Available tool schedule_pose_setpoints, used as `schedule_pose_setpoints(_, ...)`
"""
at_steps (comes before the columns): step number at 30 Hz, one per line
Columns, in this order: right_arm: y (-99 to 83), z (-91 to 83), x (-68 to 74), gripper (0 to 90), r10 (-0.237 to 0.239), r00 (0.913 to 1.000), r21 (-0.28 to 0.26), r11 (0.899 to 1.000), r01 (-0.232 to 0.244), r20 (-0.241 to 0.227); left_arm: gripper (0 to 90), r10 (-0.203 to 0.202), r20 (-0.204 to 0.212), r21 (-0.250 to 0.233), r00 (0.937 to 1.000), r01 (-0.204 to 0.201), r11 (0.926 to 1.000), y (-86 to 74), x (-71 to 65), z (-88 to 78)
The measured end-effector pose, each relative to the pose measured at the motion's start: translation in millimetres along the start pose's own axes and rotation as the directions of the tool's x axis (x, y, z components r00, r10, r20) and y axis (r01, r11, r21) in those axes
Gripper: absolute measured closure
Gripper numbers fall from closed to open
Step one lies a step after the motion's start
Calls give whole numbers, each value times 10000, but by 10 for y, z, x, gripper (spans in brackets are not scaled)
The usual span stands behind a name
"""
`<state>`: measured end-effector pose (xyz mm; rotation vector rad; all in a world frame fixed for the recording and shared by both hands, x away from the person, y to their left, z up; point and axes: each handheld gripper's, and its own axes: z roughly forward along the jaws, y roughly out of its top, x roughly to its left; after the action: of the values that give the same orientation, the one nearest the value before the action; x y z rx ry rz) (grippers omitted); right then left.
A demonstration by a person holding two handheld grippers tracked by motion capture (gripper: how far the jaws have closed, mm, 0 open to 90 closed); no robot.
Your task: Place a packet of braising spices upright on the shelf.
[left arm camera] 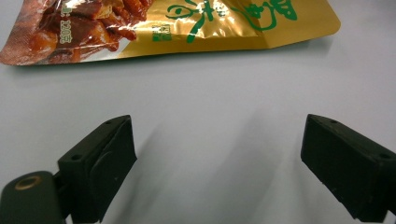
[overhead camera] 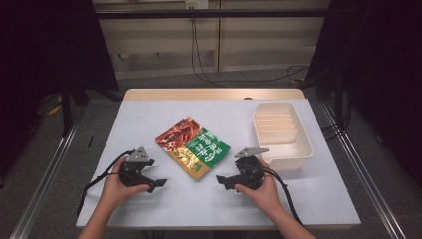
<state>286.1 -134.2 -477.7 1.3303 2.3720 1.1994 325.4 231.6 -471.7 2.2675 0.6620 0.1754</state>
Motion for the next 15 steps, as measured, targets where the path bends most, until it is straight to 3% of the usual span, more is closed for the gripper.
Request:
schedule_pose_setpoints(2, 12, 26, 9, 77, -58, 10000, 36, 10000, 58, 79, 86, -173, 186, -212, 9997, 177, 9996, 16, -3, -53)
schedule_pose_setpoints(8, 72, 70, 5, 81, 268, 9995, -132, 9996, -266, 160, 65, -453, 235, -627, 9987, 467, 9969, 49, -15, -155)
schedule_pose_setpoints(15, 150, 165, 78, 86, 260, 9995, 90, 9996, -262, 199, 57, -305, 156, -485, 9994, 312, 9983, 36, -33, -166)
